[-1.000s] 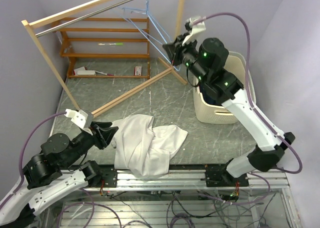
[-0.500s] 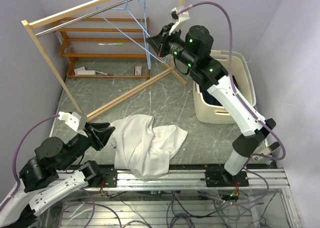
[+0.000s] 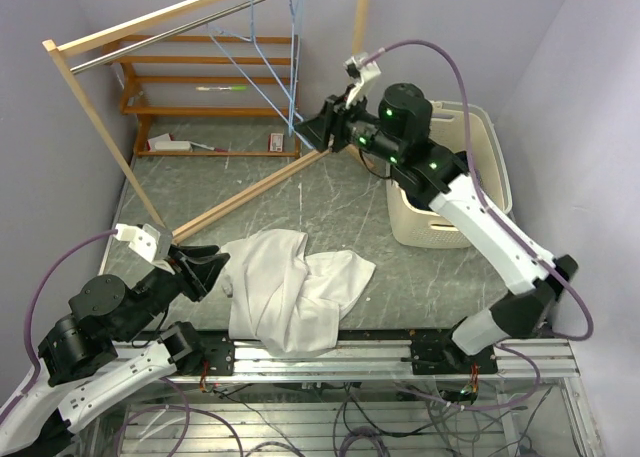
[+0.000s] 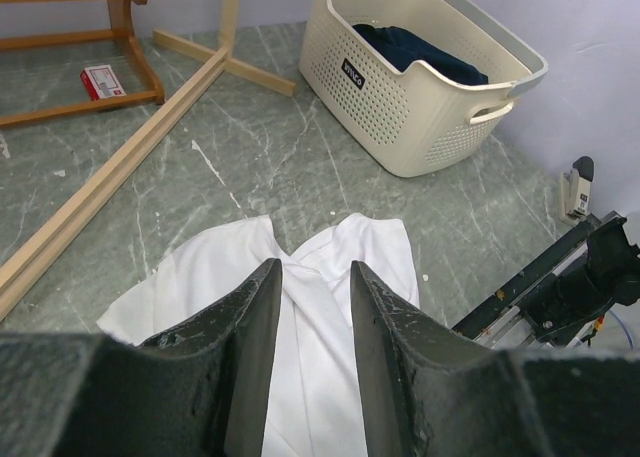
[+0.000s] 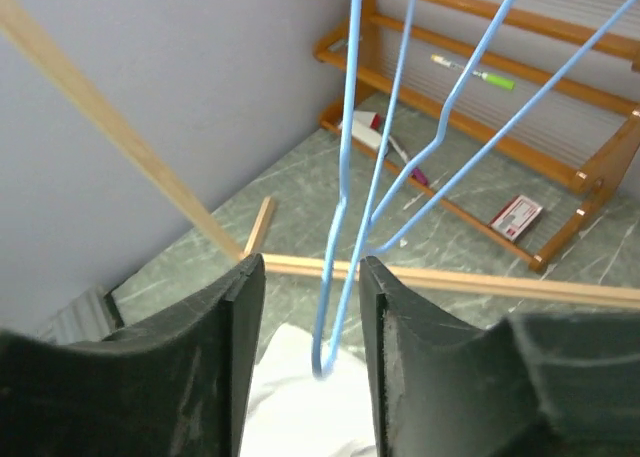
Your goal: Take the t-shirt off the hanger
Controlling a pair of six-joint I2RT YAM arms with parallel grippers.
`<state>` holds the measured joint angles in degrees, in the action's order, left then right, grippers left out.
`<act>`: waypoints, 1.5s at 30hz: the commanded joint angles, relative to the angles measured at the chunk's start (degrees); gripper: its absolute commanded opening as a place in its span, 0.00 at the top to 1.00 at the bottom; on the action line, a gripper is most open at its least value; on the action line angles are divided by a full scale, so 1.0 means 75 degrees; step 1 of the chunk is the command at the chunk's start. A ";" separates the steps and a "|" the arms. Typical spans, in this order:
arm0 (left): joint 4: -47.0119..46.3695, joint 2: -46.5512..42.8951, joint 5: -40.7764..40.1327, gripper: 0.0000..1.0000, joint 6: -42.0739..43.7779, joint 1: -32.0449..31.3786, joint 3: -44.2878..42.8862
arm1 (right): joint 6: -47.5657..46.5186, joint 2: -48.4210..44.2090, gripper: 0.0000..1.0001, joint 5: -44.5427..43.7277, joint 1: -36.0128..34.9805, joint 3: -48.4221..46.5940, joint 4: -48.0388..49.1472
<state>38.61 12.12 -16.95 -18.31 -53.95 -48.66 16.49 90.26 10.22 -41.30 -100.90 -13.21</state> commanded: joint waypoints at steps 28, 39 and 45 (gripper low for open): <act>-0.0168 0.0016 -0.0359 0.56 -0.0165 0.0004 -0.0002 | 0.1225 -0.1166 0.00 -0.1150 -0.3865 0.7000 0.1615; -0.0161 0.0012 -0.0393 0.57 -0.0187 0.0007 0.0007 | 0.1875 0.1201 0.01 -0.1955 -0.3918 0.6162 0.1685; -0.0153 -0.0010 -0.0423 0.57 -0.0196 0.0008 0.0006 | 0.1880 0.2191 0.39 -0.1950 -0.3873 0.5192 0.1331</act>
<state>38.76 12.12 -19.09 -19.11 -53.95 -48.66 29.85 102.74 -2.96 -70.48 -57.87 -1.65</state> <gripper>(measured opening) 0.437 0.756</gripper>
